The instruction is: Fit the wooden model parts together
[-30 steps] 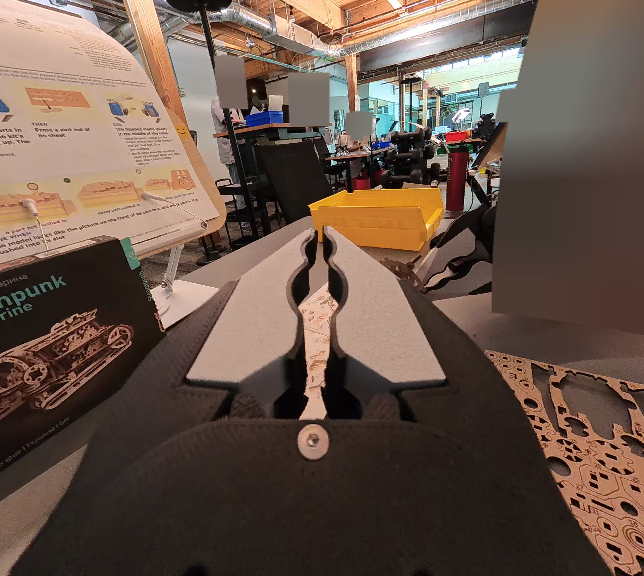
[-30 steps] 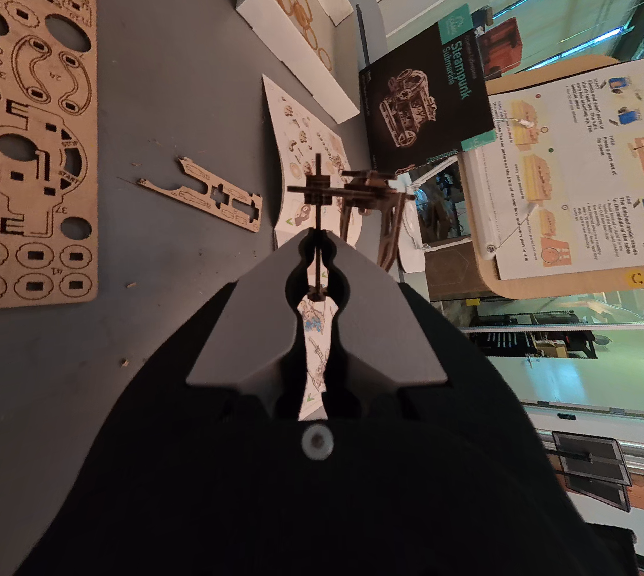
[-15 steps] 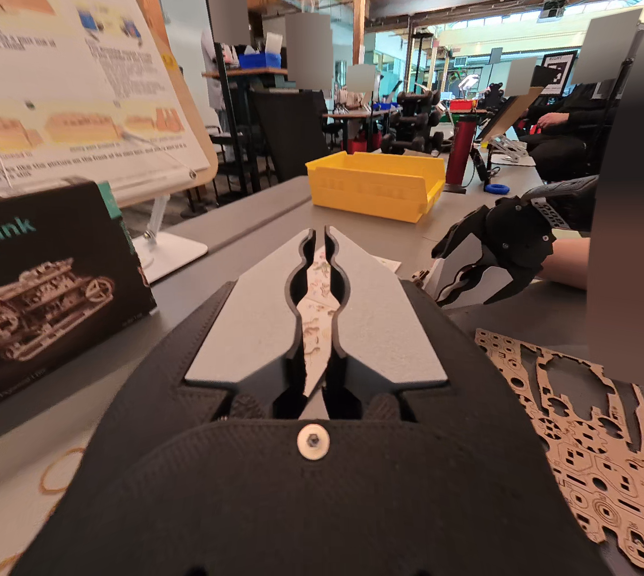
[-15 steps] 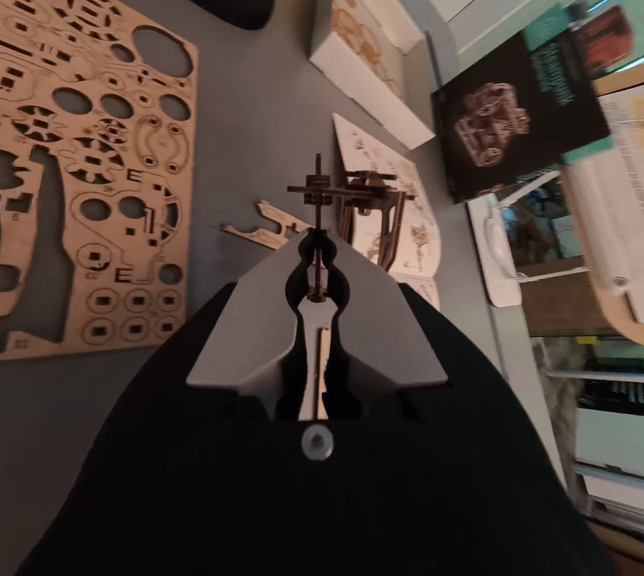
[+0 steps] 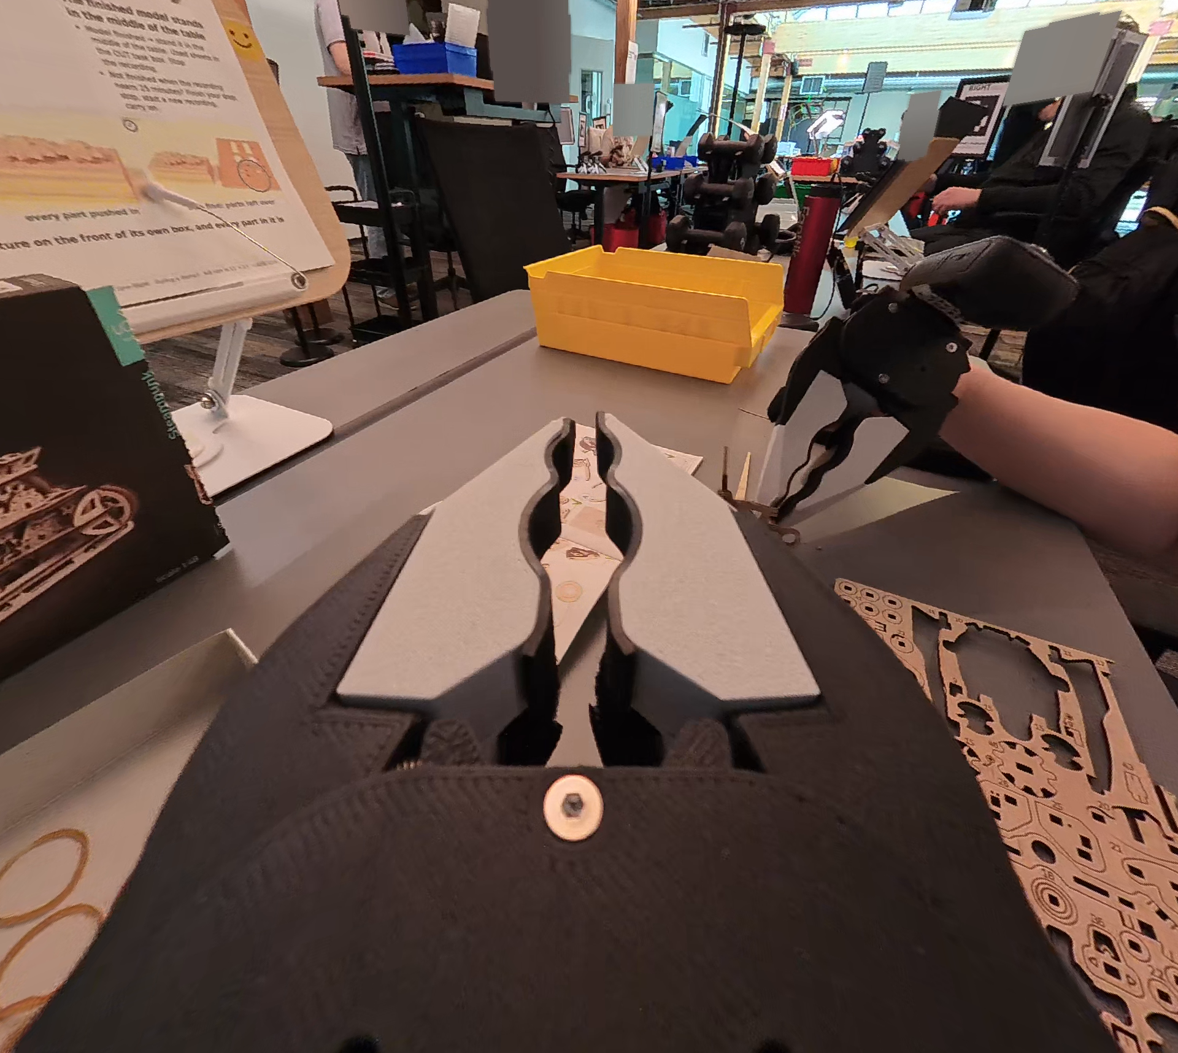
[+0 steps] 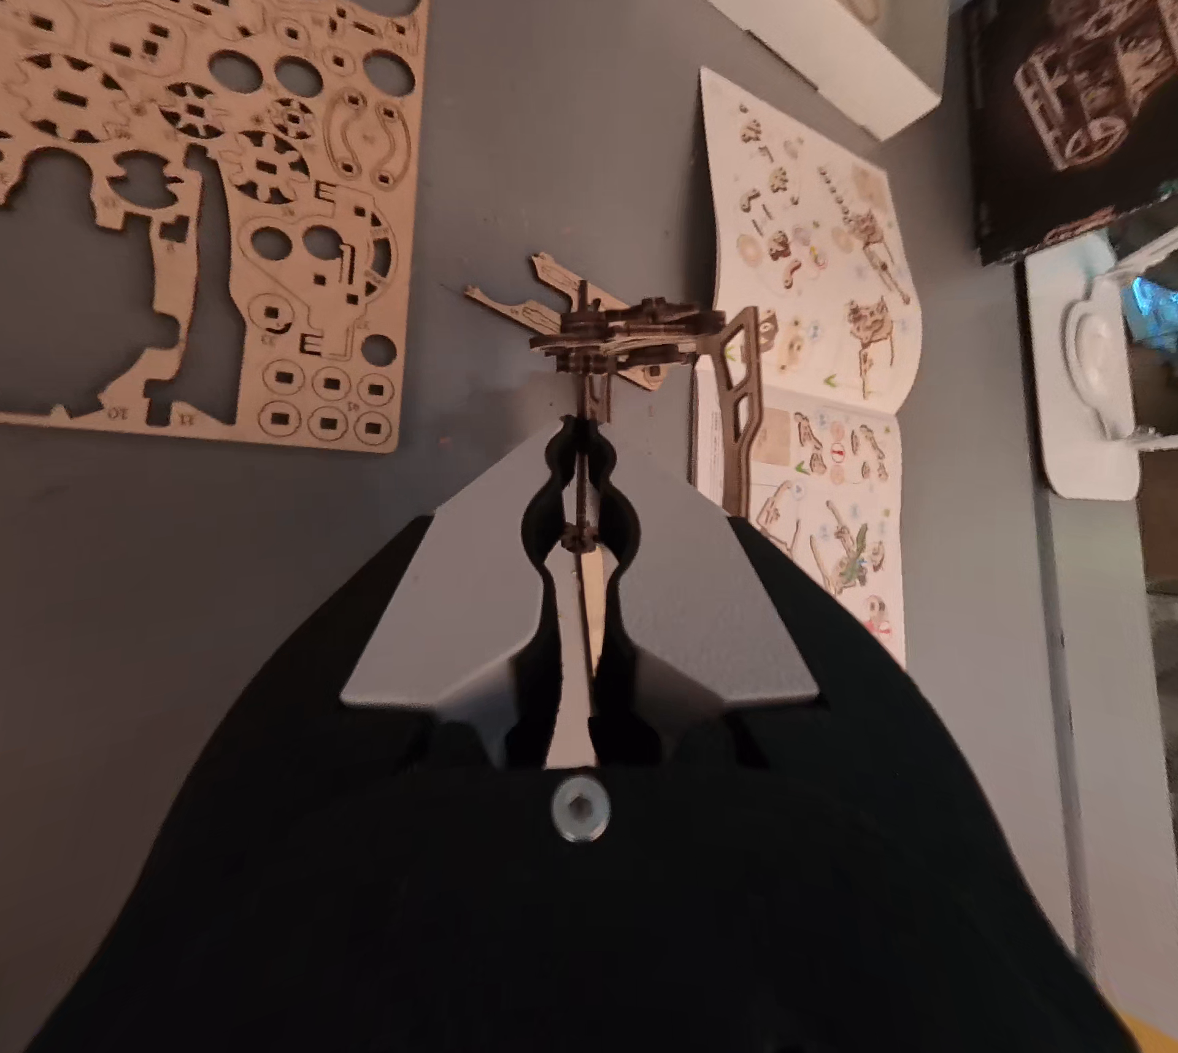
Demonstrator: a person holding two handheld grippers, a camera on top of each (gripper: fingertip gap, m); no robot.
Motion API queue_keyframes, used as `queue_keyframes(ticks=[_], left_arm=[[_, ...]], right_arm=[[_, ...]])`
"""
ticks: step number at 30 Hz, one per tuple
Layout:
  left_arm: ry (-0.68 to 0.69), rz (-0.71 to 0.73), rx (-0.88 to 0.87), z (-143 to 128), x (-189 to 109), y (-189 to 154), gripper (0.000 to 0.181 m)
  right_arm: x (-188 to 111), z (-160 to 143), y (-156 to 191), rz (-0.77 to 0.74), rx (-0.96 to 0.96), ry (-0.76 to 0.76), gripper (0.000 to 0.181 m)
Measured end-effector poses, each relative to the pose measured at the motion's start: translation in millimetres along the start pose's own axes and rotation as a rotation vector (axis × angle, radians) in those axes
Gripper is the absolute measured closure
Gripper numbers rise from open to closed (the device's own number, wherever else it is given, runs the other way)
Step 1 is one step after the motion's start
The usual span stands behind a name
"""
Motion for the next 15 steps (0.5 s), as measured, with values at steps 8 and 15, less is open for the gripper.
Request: queue_keyframes(ticks=[8, 15], left_arm=[[0.025, -0.04, -0.01, -7, 6, -8, 0.177], [0.068, -0.107, -0.044, -15, 12, -20, 0.176]], right_arm=[[-2, 5, 8, 0.049, 0.016, -0.063, 0.181], [-3, 2, 15, 0.106, 0.071, -0.079, 0.181]])
Point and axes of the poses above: each gripper's, where its closed fingertips meet, x out along the fingers, z out of its top, y = z × x across the jaws, the point moved 1 cm from there along -x, back along the fingers, and after that the axes turned 1 degree about y, right-handed, at the moved point
